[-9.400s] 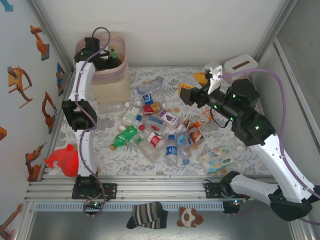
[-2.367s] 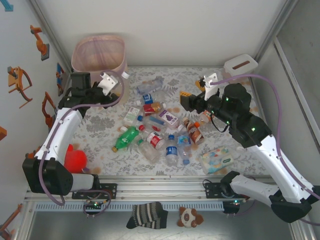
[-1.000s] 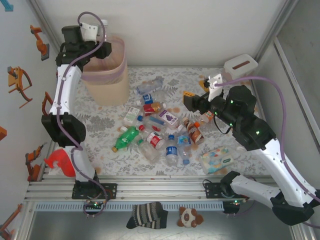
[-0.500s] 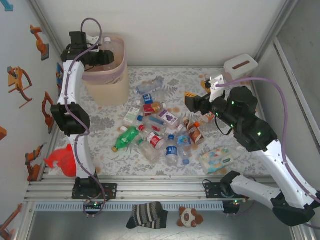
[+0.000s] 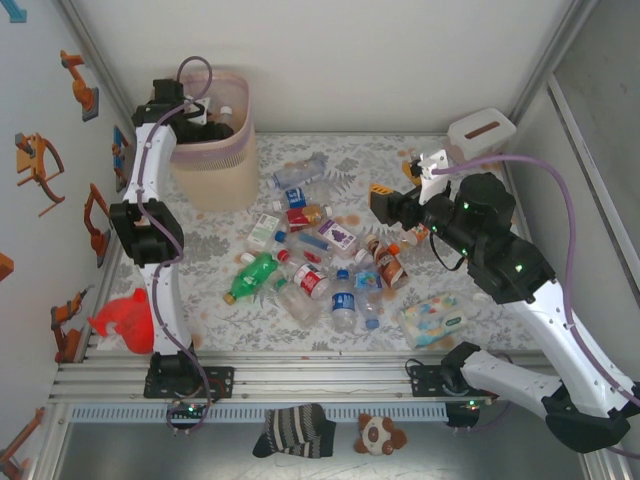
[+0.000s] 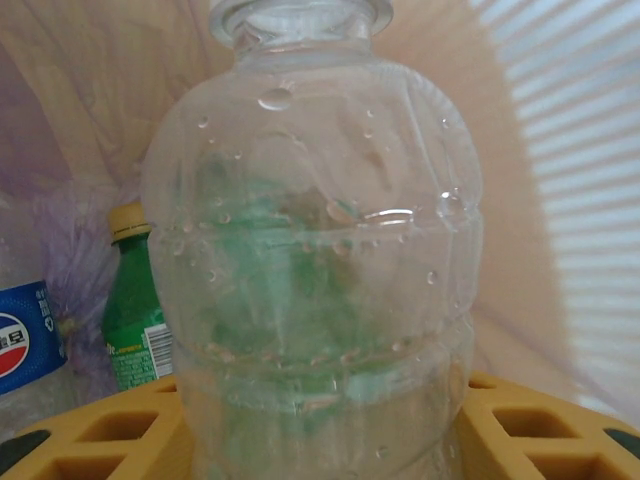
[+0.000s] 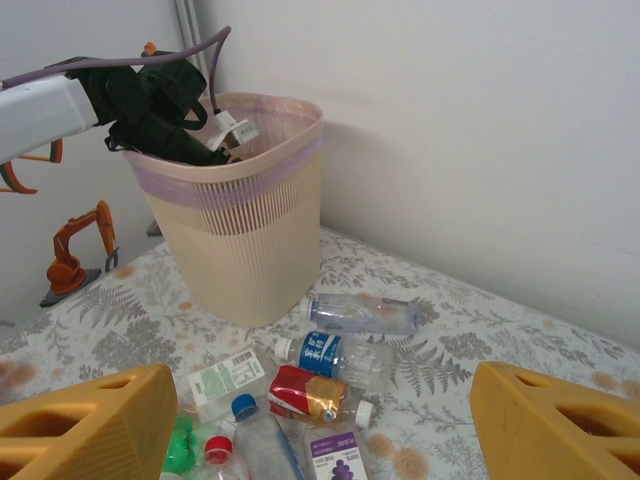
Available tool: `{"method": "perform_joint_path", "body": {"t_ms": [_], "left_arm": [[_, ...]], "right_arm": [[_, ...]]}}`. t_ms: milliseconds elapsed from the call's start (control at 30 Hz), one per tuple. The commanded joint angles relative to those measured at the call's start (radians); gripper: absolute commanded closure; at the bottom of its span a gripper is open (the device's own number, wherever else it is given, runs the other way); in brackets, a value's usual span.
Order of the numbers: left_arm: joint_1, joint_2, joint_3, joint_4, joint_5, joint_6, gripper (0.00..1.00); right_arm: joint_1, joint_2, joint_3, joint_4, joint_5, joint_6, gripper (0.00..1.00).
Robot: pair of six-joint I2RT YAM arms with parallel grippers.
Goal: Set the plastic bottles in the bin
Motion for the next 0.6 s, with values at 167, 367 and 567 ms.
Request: {"method": "perform_joint_path", "body": {"t_ms": [167, 367, 567], "left_arm": [[-0.003, 0.081, 0.032, -0.061, -0.003, 0.039, 0.41], [-0.004, 0.081, 0.038, -0.065, -0.009, 0.038, 0.32], [-0.006, 0.071, 0.052, -0.065, -0.020, 0.038, 0.27]], "right_arm": [[0.003, -0.012, 0.021, 0.003, 0.015, -0.009, 0.24], [0.003, -0.018, 0.018, 0.002, 0.017, -0.007, 0.24], [0.003, -0.014, 0.016, 0.012, 0.010, -0.005, 0.24]]}}
